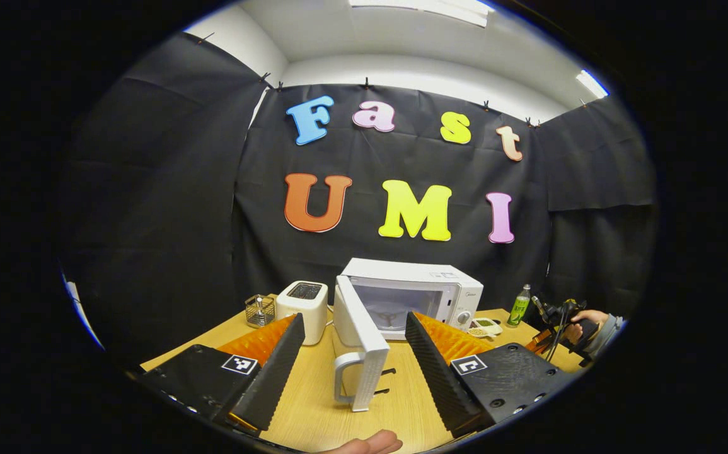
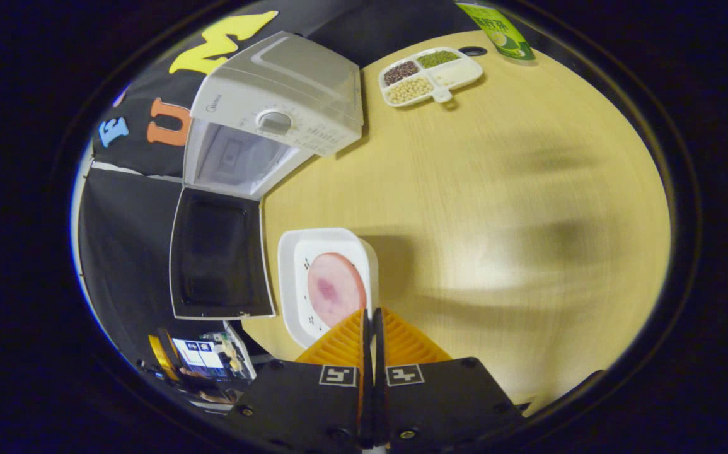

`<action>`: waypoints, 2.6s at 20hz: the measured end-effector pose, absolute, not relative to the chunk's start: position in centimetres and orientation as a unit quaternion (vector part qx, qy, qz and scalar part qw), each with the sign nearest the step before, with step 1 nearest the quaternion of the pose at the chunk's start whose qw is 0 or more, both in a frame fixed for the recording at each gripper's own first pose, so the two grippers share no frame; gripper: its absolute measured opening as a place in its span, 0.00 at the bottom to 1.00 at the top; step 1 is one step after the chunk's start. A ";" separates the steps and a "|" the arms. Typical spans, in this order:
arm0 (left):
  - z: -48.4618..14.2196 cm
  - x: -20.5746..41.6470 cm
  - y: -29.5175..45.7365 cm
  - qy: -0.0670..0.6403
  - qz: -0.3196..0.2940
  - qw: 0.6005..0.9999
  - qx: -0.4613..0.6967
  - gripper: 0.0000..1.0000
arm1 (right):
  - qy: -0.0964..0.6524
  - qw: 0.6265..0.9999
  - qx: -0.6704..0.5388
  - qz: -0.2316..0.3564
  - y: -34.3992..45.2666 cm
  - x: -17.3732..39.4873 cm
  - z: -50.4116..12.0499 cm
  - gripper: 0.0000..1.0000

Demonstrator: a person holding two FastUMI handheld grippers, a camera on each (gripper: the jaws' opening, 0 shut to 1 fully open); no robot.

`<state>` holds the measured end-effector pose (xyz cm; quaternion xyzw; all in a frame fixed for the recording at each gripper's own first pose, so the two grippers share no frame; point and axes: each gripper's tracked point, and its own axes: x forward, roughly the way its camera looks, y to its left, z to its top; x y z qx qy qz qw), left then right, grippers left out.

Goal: Open the microwave oven with the left hand, put the food in, and close the microwave oven.

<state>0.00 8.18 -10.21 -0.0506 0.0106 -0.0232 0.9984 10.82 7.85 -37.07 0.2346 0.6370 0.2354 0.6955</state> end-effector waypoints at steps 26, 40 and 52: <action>-11.6 0.2 9.5 0.015 -0.039 0.999 -0.033 0.95 | 0.338 0.718 0.607 0.052 34.6 26.4 -37.0 0.04; -12.1 2.1 10.8 0.016 -0.042 0.999 -0.024 0.95 | 0.222 0.733 0.642 0.018 38.4 36.0 -38.6 0.10; -12.6 0.6 13.4 0.026 -0.011 1.000 -0.009 0.95 | 0.198 0.763 0.612 0.060 38.8 33.9 -36.8 0.32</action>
